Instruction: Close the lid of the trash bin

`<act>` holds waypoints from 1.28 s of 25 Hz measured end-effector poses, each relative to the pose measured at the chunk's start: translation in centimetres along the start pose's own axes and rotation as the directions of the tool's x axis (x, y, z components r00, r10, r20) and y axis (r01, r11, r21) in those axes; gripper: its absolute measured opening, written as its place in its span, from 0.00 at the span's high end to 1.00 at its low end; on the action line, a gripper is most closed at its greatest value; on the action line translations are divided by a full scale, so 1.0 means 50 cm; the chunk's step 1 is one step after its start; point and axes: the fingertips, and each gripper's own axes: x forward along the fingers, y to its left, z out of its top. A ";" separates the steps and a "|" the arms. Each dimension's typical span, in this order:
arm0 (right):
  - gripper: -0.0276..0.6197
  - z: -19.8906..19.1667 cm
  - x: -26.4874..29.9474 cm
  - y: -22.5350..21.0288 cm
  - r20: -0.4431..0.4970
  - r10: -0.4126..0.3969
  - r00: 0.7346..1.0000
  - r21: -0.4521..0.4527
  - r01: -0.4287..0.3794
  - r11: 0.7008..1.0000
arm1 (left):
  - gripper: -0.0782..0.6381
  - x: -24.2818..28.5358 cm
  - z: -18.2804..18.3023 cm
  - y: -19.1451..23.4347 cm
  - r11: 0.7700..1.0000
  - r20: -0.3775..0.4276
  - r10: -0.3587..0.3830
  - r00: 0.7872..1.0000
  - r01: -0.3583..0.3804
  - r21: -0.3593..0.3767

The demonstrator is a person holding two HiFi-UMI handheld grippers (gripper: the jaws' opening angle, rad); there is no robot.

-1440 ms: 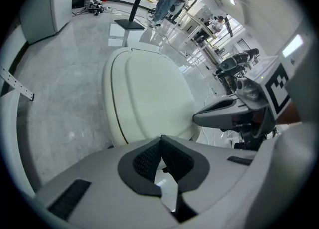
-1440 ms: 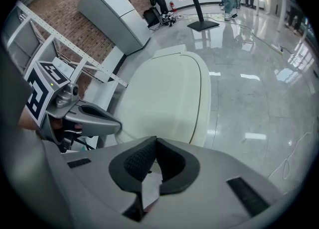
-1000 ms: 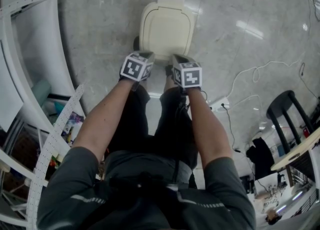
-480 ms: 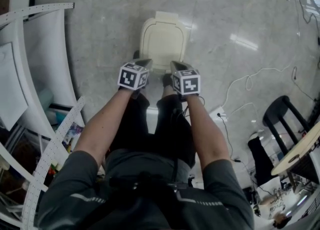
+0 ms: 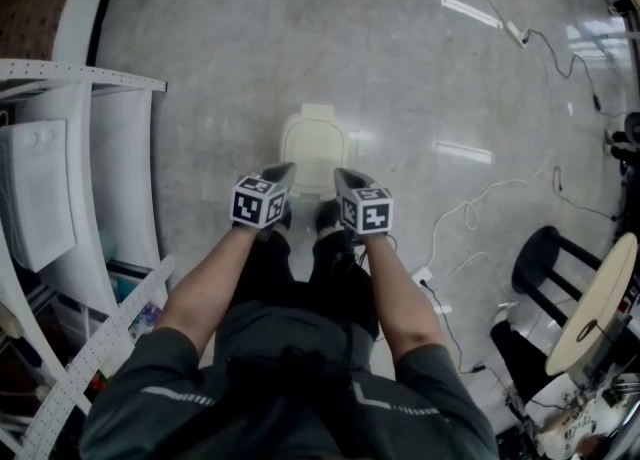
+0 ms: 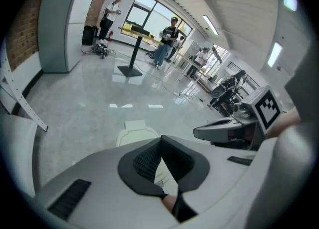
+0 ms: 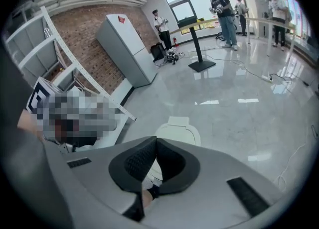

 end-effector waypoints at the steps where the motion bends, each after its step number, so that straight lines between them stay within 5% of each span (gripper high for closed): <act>1: 0.94 0.018 -0.015 0.005 0.024 0.008 1.000 0.011 -0.008 1.000 | 0.89 -0.016 0.022 0.001 1.000 0.031 0.020 0.999 -0.020 0.000; 4: 0.94 0.071 -0.068 0.030 0.088 0.023 0.996 -0.012 -0.022 1.000 | 0.89 -0.071 0.090 -0.016 1.000 0.126 0.022 0.992 -0.020 -0.016; 7: 0.94 0.152 -0.133 0.064 0.168 0.039 0.985 -0.080 -0.026 0.996 | 0.89 -0.135 0.175 -0.051 0.999 0.216 -0.015 0.976 0.003 0.053; 17: 0.94 0.327 -0.341 0.171 0.384 0.117 0.916 -0.256 -0.016 0.967 | 0.89 -0.347 0.370 -0.138 0.983 0.479 -0.078 0.874 -0.011 0.181; 25: 0.94 0.459 -0.522 0.224 0.566 0.161 0.809 -0.333 0.045 0.942 | 0.89 -0.513 0.481 -0.176 0.963 0.612 -0.149 0.776 -0.025 0.267; 32: 0.94 0.577 -0.673 0.249 0.706 0.199 0.679 -0.336 0.075 0.939 | 0.89 -0.597 0.583 -0.240 0.936 0.683 -0.216 0.697 -0.050 0.348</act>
